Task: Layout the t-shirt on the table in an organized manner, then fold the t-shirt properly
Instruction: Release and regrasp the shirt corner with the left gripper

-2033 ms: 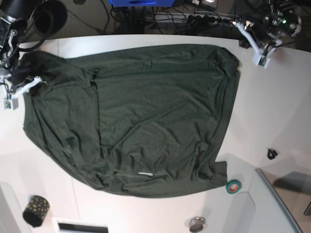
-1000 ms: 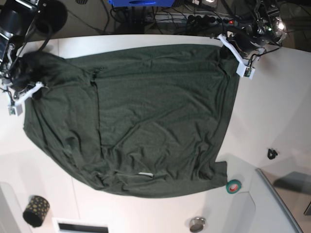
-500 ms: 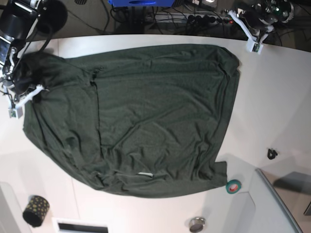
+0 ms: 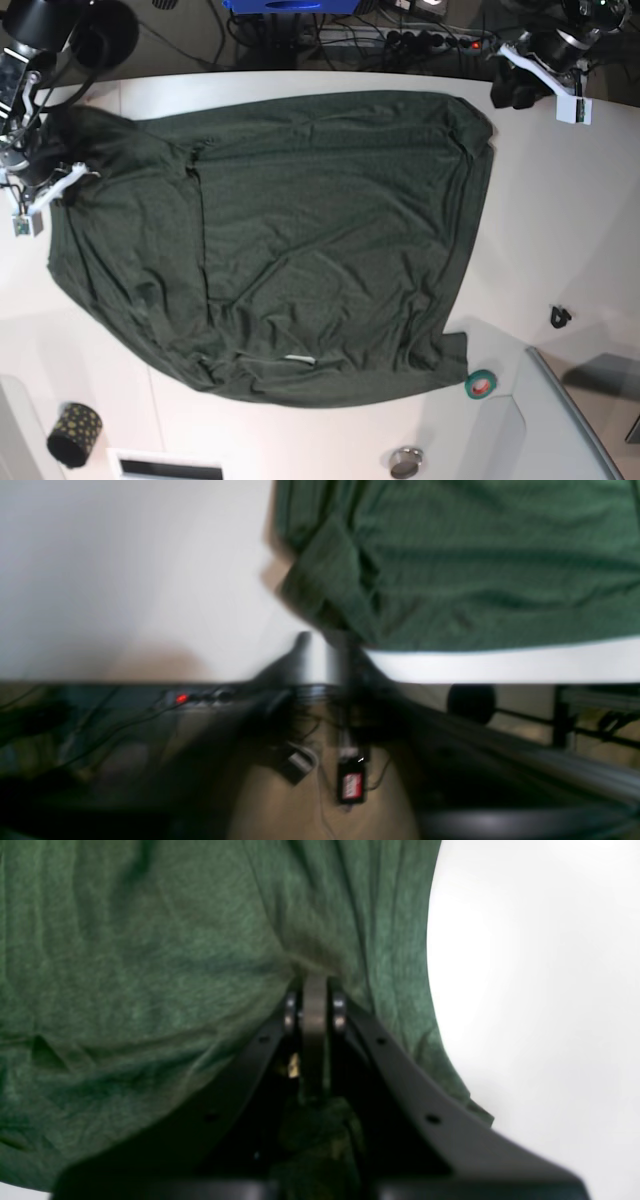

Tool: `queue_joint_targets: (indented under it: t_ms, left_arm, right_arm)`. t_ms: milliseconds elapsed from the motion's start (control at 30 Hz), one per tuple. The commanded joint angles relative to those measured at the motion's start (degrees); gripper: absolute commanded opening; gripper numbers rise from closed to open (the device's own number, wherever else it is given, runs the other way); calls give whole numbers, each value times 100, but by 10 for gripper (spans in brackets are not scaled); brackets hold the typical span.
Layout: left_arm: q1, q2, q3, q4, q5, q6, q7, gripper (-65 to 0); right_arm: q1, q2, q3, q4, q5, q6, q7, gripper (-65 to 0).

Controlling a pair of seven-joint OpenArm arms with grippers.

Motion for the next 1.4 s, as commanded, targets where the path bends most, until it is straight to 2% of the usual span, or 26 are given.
queue_joint_targets:
  t_ms: [0,67,100,300,400,533,667,867,933,1100,1233,1300,1367]
  left_arm:
    - [-7,-55,-33,-14,-93,-32,-89,-286]
    - [-138,-55,-33,-225,-101,-32,-89,-193]
    - [-235,-46,-33,-365,-110,-32,-89,-183]
    - [-684,-46,-51,-1341,-119,-32,-89,-280]
    - [-745,-37,-51,-1403,-330,-32,-89,-299]
    - [-754,-46,-51,-1394,-805,-10,-89,-299]
    - [-912,-46,-33,-1446,-805,377,-107,-301]
    - [-1053,-46,-25,-1446,-796,395,-98,-304]
    - [-1114,-46,-7,-1587,-787,395,-98,-352]
    - [-1290,-55,2,-2053,-787,395,-98,-548]
    - [-1290,-72,2,-2088,-787,395,-98,-602]
    - [-1255,-72,-16,-2035,-787,395,-98,-650]
    - [-1176,-72,-42,-1939,-787,395,-98,-650]
  right_arm:
    - [95,80,8,85,69,17,132,-642]
    - [95,80,8,85,69,17,132,-642]
    - [95,80,8,85,69,17,132,-642]
    - [95,106,8,85,69,17,132,-642]
    - [95,115,8,77,60,17,132,-642]
    - [121,115,-1,77,52,17,132,-642]
    - [139,115,-1,77,52,17,132,-642]
    - [139,115,-1,77,52,17,132,-642]
    - [139,115,-1,77,52,17,132,-642]
    - [139,115,-1,77,52,17,132,-642]
    - [130,115,-1,77,52,17,132,-642]
    - [130,115,-1,77,52,17,132,-642]
    - [139,115,-1,77,52,17,132,-642]
